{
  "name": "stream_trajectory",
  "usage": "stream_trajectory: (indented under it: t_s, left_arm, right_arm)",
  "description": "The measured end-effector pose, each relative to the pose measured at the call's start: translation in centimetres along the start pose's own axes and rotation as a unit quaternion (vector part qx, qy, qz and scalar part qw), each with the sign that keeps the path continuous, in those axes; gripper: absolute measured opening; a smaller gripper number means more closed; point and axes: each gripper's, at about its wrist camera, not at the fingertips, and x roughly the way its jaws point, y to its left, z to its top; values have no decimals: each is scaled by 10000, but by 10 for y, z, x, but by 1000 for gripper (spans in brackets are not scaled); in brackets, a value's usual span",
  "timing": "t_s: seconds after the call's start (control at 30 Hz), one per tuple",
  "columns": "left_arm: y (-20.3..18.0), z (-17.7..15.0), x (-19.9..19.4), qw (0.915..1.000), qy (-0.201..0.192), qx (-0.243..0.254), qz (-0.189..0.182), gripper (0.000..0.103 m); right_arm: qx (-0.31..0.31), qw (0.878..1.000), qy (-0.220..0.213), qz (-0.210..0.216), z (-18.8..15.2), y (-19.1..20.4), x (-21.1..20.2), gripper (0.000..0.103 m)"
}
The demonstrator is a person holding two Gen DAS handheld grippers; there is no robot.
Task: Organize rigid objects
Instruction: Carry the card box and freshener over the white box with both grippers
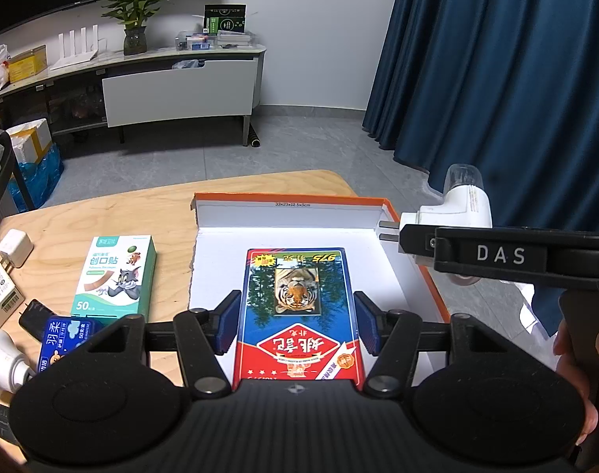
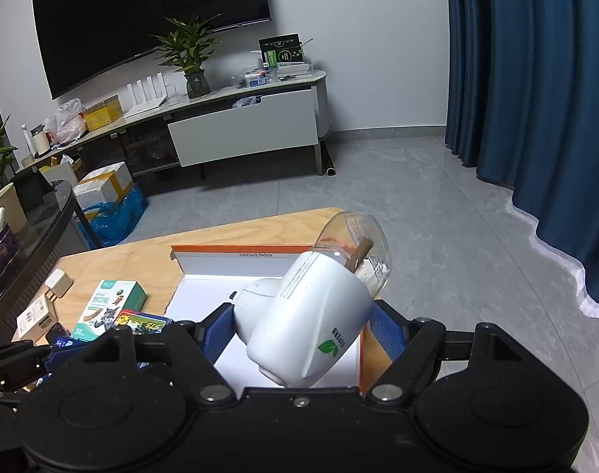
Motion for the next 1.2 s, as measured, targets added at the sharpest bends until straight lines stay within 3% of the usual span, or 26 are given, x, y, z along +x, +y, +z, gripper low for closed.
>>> stream_trajectory:
  t_s: [1.2]
  left_arm:
    - [-1,0,-2,10000,-44,17,-23,60]
  right_arm:
    - [5,10000,2,-8,0,0,-1,89]
